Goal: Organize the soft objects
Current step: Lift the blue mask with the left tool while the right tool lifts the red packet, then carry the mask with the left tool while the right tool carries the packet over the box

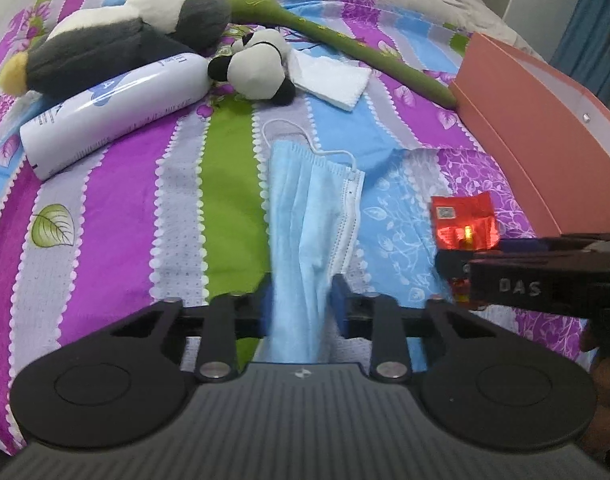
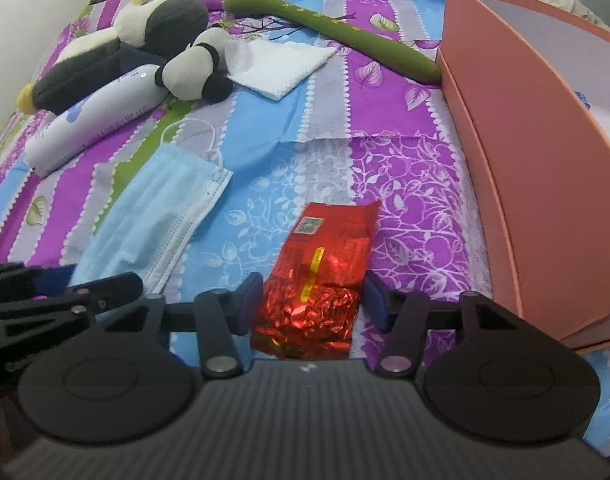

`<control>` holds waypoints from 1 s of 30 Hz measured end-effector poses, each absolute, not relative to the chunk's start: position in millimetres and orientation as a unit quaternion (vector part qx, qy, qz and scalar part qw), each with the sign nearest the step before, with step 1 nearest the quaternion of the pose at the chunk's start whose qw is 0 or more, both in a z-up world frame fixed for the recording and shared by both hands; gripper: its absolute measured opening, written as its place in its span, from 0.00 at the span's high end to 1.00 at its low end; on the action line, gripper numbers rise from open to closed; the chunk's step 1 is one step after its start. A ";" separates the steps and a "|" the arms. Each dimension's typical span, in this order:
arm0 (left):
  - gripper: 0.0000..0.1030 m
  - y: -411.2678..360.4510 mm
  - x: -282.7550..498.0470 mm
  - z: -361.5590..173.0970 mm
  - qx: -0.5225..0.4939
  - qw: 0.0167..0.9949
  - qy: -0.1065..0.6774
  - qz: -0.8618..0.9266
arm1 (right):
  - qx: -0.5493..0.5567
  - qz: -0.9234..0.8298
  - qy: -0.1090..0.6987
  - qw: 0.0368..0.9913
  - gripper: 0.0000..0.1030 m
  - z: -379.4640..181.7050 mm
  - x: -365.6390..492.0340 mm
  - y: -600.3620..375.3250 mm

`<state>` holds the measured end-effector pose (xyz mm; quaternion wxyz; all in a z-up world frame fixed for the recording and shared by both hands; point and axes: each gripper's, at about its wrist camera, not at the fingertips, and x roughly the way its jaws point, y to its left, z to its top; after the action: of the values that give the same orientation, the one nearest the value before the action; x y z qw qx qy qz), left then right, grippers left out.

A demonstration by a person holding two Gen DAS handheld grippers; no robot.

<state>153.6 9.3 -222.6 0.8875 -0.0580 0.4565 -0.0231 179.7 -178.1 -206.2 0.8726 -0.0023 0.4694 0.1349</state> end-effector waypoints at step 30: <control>0.96 -2.1 115.6 -93.5 -0.102 0.917 0.383 -0.039 | 0.042 0.178 0.389 0.903 0.46 -107.6 146.7 -209.7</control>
<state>115.6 -2.1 -93.5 0.9173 -0.1015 0.3830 -0.0390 146.7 -209.7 -107.6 0.9028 0.0422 0.3891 0.1781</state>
